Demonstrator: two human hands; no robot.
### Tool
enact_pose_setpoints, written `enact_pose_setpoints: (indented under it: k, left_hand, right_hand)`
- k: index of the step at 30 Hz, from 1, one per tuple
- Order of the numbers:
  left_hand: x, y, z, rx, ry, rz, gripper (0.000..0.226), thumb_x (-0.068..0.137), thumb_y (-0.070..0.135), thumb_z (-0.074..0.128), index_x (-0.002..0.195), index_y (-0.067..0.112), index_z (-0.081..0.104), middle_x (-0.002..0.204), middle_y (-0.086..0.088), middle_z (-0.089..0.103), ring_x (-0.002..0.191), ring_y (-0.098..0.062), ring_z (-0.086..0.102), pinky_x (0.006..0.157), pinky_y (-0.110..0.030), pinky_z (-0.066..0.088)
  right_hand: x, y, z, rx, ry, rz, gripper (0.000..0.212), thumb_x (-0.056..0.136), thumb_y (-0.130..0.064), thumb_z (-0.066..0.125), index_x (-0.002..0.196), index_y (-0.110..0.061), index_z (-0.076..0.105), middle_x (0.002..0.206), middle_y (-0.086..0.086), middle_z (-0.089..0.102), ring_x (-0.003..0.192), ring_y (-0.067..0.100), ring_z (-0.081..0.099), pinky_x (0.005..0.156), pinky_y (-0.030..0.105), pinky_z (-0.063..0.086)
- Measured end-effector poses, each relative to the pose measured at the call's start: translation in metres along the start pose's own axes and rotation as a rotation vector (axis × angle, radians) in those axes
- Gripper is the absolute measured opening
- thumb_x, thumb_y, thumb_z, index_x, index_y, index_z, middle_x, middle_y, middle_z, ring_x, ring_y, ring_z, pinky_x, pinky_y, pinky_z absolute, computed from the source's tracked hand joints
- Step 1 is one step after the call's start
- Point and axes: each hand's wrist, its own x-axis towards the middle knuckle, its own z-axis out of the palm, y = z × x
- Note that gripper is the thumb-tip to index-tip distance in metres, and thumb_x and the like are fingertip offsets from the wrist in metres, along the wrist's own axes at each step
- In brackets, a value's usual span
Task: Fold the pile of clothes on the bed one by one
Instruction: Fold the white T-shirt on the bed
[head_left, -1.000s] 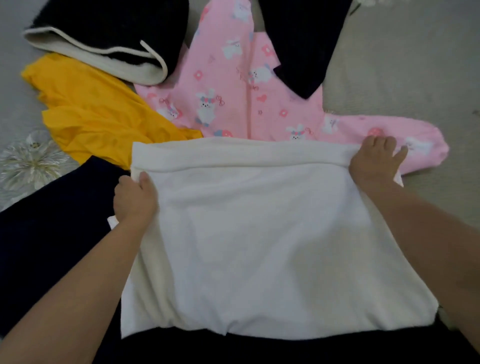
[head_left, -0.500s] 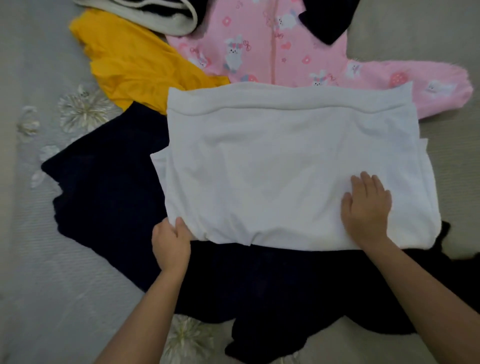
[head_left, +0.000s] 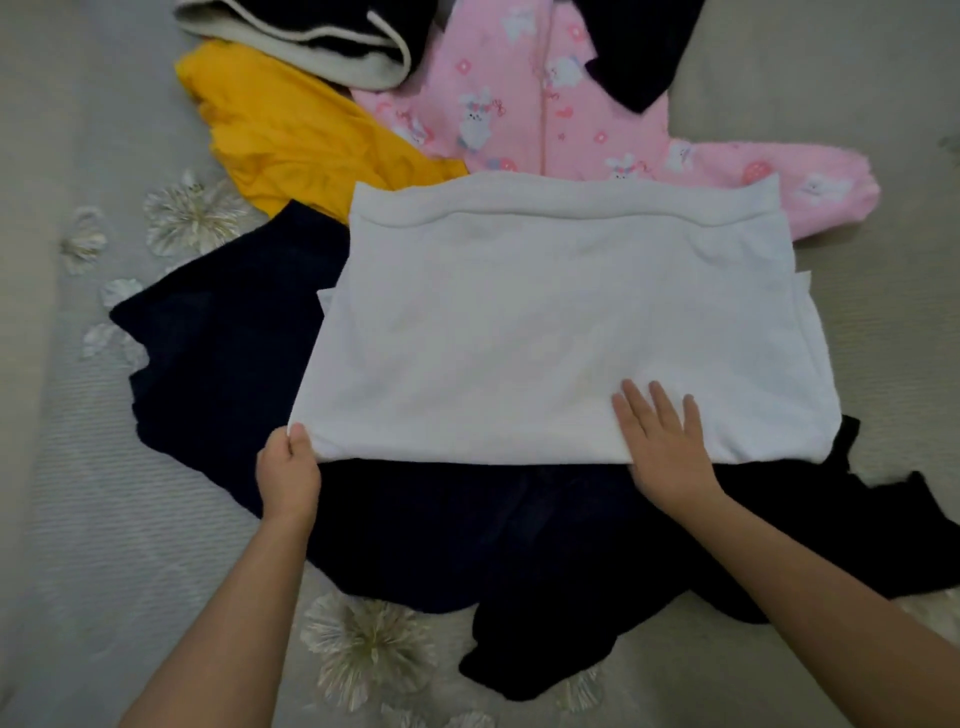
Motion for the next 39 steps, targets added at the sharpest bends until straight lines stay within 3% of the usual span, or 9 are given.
enact_pose_setpoints:
  k: [3, 5, 8, 11, 16, 19, 24, 29, 39]
  left_hand:
    - [0.010, -0.004, 0.000, 0.220, -0.082, -0.039, 0.033, 0.099, 0.022, 0.031, 0.096, -0.002, 0.053, 0.108, -0.026, 0.052, 0.096, -0.038, 0.050, 0.083, -0.040, 0.040]
    - [0.010, 0.001, 0.006, 0.402, -0.080, -0.021, 0.032, 0.099, 0.022, 0.032, 0.100, -0.002, 0.053, 0.109, -0.028, 0.049, 0.095, -0.038, 0.047, 0.082, -0.039, 0.038]
    - [0.003, 0.012, 0.015, 0.572, -0.023, 0.050, 0.024, 0.093, 0.013, 0.041, 0.112, 0.000, 0.049, 0.114, -0.025, 0.050, 0.107, -0.037, 0.041, 0.087, -0.043, 0.036]
    - [-0.017, 0.024, 0.027, 0.580, 0.061, 0.277, 0.044, 0.086, 0.001, 0.046, 0.130, -0.001, 0.040, 0.133, -0.024, 0.041, 0.126, -0.037, 0.030, 0.100, -0.044, 0.028]
    - [-0.064, 0.026, 0.062, 0.595, -0.220, 0.931, 0.039, 0.082, 0.009, 0.054, 0.115, -0.013, 0.055, 0.120, -0.032, 0.054, 0.113, -0.050, 0.049, 0.095, -0.055, 0.037]
    - [-0.074, 0.021, 0.076, 0.752, -0.389, 0.980, 0.064, 0.096, 0.039, 0.023, 0.111, -0.011, 0.059, 0.116, -0.032, 0.057, 0.105, -0.051, 0.054, 0.081, -0.060, 0.044]
    - [-0.078, 0.029, 0.085, 0.954, -0.562, 0.921, 0.064, 0.096, 0.039, 0.022, 0.109, -0.010, 0.061, 0.112, -0.034, 0.058, 0.099, -0.052, 0.058, 0.074, -0.059, 0.048]
    - [-0.080, 0.043, 0.088, 1.182, -0.627, 0.770, 0.062, 0.095, 0.025, 0.039, 0.146, 0.011, 0.006, 0.154, -0.014, 0.001, 0.142, -0.026, 0.008, 0.113, -0.035, 0.016]
    - [-0.093, 0.118, 0.122, 1.277, -0.528, 0.796, 0.047, 0.085, 0.003, 0.039, 0.130, 0.016, 0.042, 0.137, 0.001, 0.040, 0.123, -0.017, 0.039, 0.095, -0.022, 0.032]
  right_hand:
    - [-0.002, 0.000, 0.008, -0.033, 0.001, 0.014, 0.082, 0.048, 0.009, 0.080, 0.124, 0.007, 0.050, 0.129, 0.027, 0.051, 0.115, 0.048, 0.049, 0.085, 0.073, 0.031]
    - [-0.003, -0.006, 0.009, -0.034, -0.032, 0.051, 0.083, 0.064, 0.004, 0.072, 0.137, 0.004, 0.032, 0.141, 0.027, 0.036, 0.127, 0.046, 0.036, 0.096, 0.068, 0.025]
    - [-0.001, 0.005, 0.016, -0.078, -0.173, 0.050, 0.072, 0.096, -0.033, 0.034, 0.143, -0.014, -0.017, 0.154, 0.011, -0.015, 0.142, 0.028, -0.010, 0.112, 0.052, -0.001]
    - [-0.014, 0.029, 0.014, 0.036, -0.193, -0.032, 0.087, 0.071, -0.078, -0.011, 0.138, -0.023, -0.019, 0.146, -0.003, -0.026, 0.138, 0.015, -0.019, 0.112, 0.047, -0.008]
    - [-0.040, 0.090, 0.020, 0.435, 0.188, 0.678, 0.063, 0.090, -0.034, 0.052, 0.137, 0.002, 0.032, 0.146, 0.023, 0.028, 0.135, 0.035, 0.025, 0.108, 0.054, 0.019]
    - [-0.043, 0.119, 0.028, 0.796, 0.165, 1.005, 0.060, 0.088, -0.033, 0.056, 0.130, 0.005, 0.039, 0.132, 0.026, 0.045, 0.123, 0.039, 0.040, 0.099, 0.046, 0.033]
    - [-0.037, 0.143, 0.032, 0.931, 0.272, 0.948, 0.034, 0.091, -0.021, 0.054, 0.062, -0.008, 0.042, 0.072, 0.015, 0.052, 0.086, 0.036, 0.056, 0.063, 0.030, 0.027]
    - [-0.041, 0.152, 0.041, 0.937, 0.175, 0.969, 0.029, 0.093, -0.020, 0.049, 0.090, 0.009, 0.054, 0.098, 0.030, 0.058, 0.092, 0.039, 0.055, 0.067, 0.034, 0.032]
    - [-0.028, 0.157, 0.047, 1.241, 0.071, 1.010, 0.052, 0.086, -0.052, 0.051, 0.109, -0.006, 0.055, 0.111, 0.015, 0.060, 0.105, 0.033, 0.054, 0.097, 0.040, 0.034]
